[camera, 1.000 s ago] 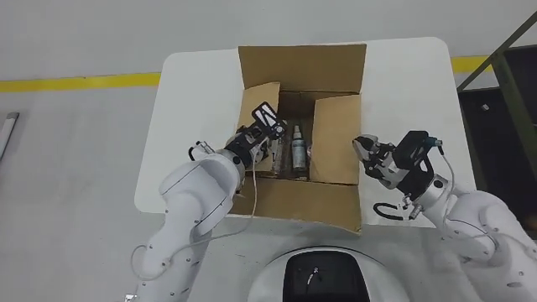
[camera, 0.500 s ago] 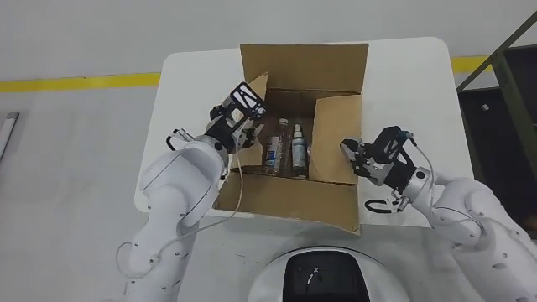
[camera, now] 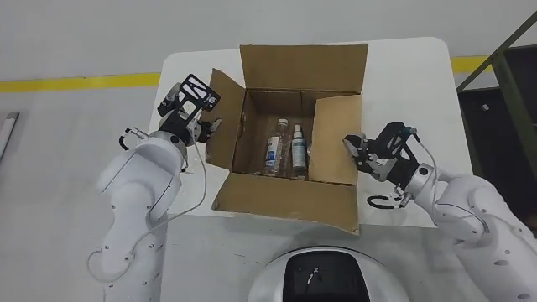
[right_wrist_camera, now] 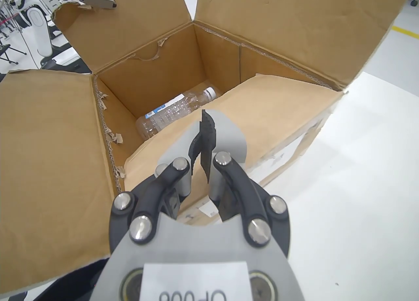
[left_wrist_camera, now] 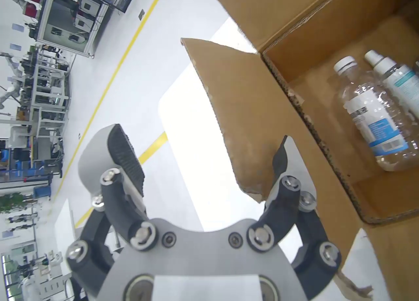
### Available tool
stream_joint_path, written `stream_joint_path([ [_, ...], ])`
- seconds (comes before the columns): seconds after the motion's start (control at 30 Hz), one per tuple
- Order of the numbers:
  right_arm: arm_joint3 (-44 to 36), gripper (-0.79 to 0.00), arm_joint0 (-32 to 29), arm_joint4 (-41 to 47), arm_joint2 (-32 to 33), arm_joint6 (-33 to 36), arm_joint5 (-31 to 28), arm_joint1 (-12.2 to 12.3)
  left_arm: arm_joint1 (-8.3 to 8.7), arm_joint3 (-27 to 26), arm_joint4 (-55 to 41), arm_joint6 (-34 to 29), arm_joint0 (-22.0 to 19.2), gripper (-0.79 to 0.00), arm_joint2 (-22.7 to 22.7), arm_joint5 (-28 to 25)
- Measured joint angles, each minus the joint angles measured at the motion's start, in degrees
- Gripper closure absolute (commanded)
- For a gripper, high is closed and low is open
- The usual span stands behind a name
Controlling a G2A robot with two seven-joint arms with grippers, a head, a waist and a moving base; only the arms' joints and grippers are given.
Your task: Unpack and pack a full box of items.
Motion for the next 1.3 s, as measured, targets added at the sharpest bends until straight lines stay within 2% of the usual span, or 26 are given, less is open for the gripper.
stream_joint_path([
  [0.2, 0.2, 0.000, 0.2, -0.2, -0.5, 0.1, 0.4, 0.0, 0.51, 1.6, 2.1, 2.0, 2.2, -0.785, -1.7, -0.1],
  [0.53, 0.4, 0.000, 0.3, -0.6, -1.0, 0.3, 0.9, 0.1, 0.96, 3.6, 3.6, 4.4, 4.1, -0.785, -1.8, 0.0],
  [0.67, -0.3, 0.000, 0.0, -0.1, -0.4, -1.5, 2.6, 0.0, 0.72, 2.8, 0.8, 7.2, 4.5, -0.785, -2.5, 5.0],
  [0.87, -3.1, 0.000, -1.7, 0.8, 2.1, -6.7, 5.0, 0.0, 0.44, -1.1, -2.1, 9.8, 3.5, -0.785, -1.7, 8.9],
  [1.0, -5.4, 0.000, -3.7, 0.1, 5.0, -10.2, 7.1, 0.1, -0.01, -4.5, -5.8, 11.5, 1.4, -0.785, 0.1, 11.9],
  [1.1, -5.7, 0.000, -5.9, -0.2, 7.3, -12.7, 9.1, 0.1, -0.33, -5.6, -8.4, 11.7, -0.7, -0.785, 2.5, 11.8],
  [1.3, -5.1, 0.000, -10.3, -0.5, 11.3, -15.0, 10.8, 0.3, -1.70, -5.0, -23.2, 8.6, -5.1, -0.785, 9.7, 14.3],
])
